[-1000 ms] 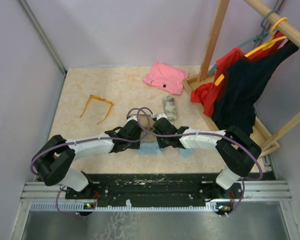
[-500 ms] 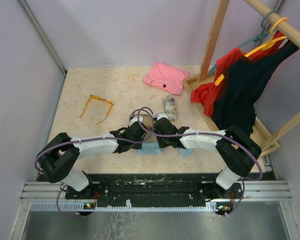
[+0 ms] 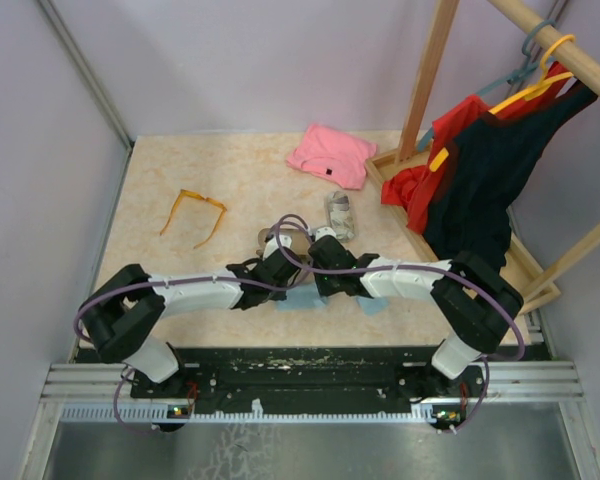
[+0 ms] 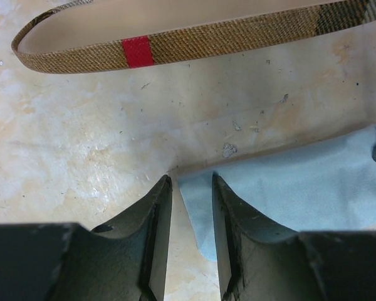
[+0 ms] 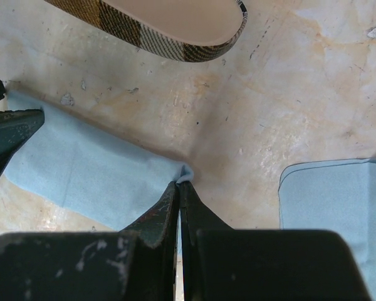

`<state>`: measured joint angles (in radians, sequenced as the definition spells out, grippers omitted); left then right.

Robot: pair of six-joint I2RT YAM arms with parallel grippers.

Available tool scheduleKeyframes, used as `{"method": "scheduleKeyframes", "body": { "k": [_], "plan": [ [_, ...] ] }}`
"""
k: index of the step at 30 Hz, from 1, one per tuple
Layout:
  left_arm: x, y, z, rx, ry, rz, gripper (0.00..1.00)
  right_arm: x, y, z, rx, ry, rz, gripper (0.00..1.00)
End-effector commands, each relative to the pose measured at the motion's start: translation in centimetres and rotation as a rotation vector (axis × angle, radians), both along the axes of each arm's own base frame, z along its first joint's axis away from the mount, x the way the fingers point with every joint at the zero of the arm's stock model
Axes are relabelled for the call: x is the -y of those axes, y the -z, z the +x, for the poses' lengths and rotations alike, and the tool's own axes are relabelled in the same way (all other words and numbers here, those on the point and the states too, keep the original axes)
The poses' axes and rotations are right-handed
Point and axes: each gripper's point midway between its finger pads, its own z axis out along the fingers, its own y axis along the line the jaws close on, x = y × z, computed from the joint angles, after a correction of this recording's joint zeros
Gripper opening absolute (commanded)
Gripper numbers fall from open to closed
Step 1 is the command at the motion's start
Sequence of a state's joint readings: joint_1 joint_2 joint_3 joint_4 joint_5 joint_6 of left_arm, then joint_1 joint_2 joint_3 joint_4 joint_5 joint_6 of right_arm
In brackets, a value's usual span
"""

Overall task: Organize the sunglasses
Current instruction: Pick up the glasses cleaning cloth from the center of the board.

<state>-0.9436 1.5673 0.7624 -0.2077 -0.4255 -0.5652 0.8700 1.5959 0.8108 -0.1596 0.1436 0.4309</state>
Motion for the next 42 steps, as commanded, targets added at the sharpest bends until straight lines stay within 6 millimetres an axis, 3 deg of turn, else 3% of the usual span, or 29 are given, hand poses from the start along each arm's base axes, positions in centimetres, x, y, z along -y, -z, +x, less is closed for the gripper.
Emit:
{"method": "scheduleKeyframes", "body": {
  "k": [1,4,17,21,25,29,34,42],
  "plan": [
    [-2.0,3.7,-3.8,-0.164,0.018,0.104,0.36,-0.4,-1.0,0.7,0.031,0.015,0.046,0.0],
    [-2.0,4.0,-4.0,-0.169,0.022,0.11,0.33,-0.4,-1.0,0.7,0.03,0.015,0.045,0.0],
    [-2.1,4.3,-4.5,-0.174,0.033,0.123,0.02,-0.4,-1.0,0.7,0.028,0.013,0.047,0.0],
    [-1.8,3.7,-4.1,-0.151,0.032,0.108,0.01,-0.6,-1.6,0.9,0.042,0.011,0.061,0.0],
    [-1.6,3.1,-3.6,-0.128,0.03,0.103,0.01,-0.5,-2.6,1.4,0.078,0.025,0.073,0.19],
    [-1.6,3.2,-3.5,-0.128,0.032,0.106,0.01,0.1,-3.4,2.2,0.11,0.041,0.058,0.29],
    [-1.5,3.3,-3.6,-0.13,0.035,0.103,0.01,0.3,-3.5,2.7,0.119,0.03,0.034,0.33],
    [-1.3,3.2,-3.5,-0.127,0.035,0.094,0.01,-0.4,-1.8,2.6,0.067,-0.039,-0.011,0.38]
  ]
}}
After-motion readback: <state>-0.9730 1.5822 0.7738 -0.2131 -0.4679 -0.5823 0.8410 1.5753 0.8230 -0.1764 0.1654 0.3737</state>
